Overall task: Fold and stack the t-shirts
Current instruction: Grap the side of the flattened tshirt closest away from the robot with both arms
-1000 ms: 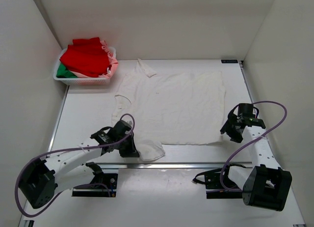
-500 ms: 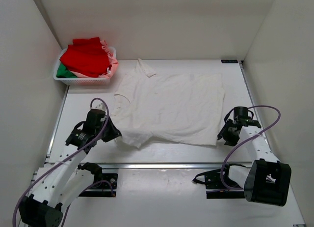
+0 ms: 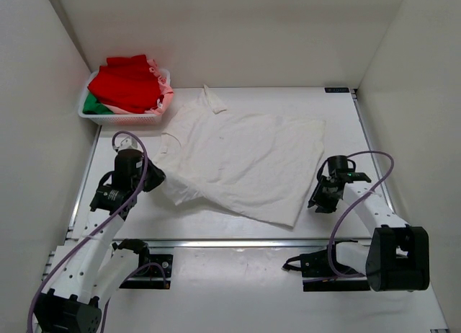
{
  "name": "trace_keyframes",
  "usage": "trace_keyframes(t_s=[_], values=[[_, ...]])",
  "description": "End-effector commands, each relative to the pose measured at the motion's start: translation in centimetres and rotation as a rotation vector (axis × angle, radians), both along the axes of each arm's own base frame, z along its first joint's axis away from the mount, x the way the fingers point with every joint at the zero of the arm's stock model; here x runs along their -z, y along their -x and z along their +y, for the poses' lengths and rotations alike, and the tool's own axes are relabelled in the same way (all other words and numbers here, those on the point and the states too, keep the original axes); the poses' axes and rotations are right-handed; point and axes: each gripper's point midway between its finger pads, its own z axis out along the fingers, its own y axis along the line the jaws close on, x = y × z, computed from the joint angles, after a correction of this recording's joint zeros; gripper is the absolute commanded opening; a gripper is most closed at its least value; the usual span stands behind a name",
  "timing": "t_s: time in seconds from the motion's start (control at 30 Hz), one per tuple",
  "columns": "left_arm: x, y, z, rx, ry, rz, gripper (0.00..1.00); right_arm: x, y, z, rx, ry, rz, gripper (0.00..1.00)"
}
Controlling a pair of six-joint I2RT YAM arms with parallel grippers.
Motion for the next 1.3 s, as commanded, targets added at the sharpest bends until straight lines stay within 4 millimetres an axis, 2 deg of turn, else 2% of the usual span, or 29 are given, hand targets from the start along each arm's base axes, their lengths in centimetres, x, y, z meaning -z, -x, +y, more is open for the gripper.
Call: trace_keyframes(t_s=[0.0, 0.17, 0.3, 0.4, 0.53, 0.8, 0.87, 0.93, 1.0, 1.03, 1.17, 1.23, 1.27], values=[[-1.7, -1.0, -0.3, -0.013, 0.023, -0.072, 0.0, 0.9, 0.5, 2.7, -0.046, -0.046, 0.03, 0.29], [-1.1, -0.6, -0.5, -0.001, 0.039, -0.07, 0.0, 1.8, 0.2, 6.0, -0.131, -0.147, 0.037, 0.36], [-1.1, -0.6, -0.5, -0.001, 0.035, -0.069, 0.0, 0.7, -1.3, 8.5, -0.21, -0.221, -0.035, 0.34], [-1.0, -0.6, -0.6, 0.002, 0.039, -0.07, 0.0, -0.1, -2.1, 9.1, -0.197, -0.246, -0.068, 0.34], [-0.5, -0.4, -0.7, 0.008, 0.039, -0.062, 0.0, 0.3, -1.8, 9.7, -0.223, -0.225, -0.043, 0.33], [0.2, -0.1, -0.8, 0.015, 0.045, -0.043, 0.0, -0.3, -2.2, 11.9, -0.223, -0.287, -0.112, 0.34], [-0.1, -0.2, -1.1, 0.022, 0.055, -0.053, 0.0, -0.5, -2.4, 12.3, -0.258, -0.236, -0.099, 0.34], [0.1, -0.2, -1.1, 0.021, 0.055, -0.049, 0.0, 0.1, -2.7, 12.0, -0.269, -0.157, -0.064, 0.34], [0.3, -0.1, -1.2, 0.03, 0.048, -0.047, 0.0, 0.8, -2.2, 12.4, -0.284, -0.141, -0.026, 0.34], [0.2, -0.1, -1.2, 0.024, 0.055, -0.049, 0.0, 1.1, -2.1, 12.7, -0.303, -0.125, -0.019, 0.33], [0.0, -0.2, -1.1, 0.022, 0.052, -0.054, 0.0, 1.7, -1.6, 13.0, -0.303, -0.093, -0.003, 0.15], [0.5, 0.1, -0.9, 0.018, 0.052, -0.04, 0.0, 1.2, -1.8, 13.2, -0.302, -0.113, -0.03, 0.11], [0.5, 0.1, -1.2, 0.028, 0.053, -0.044, 0.0, 1.1, -1.8, 12.9, -0.301, -0.113, -0.028, 0.12]])
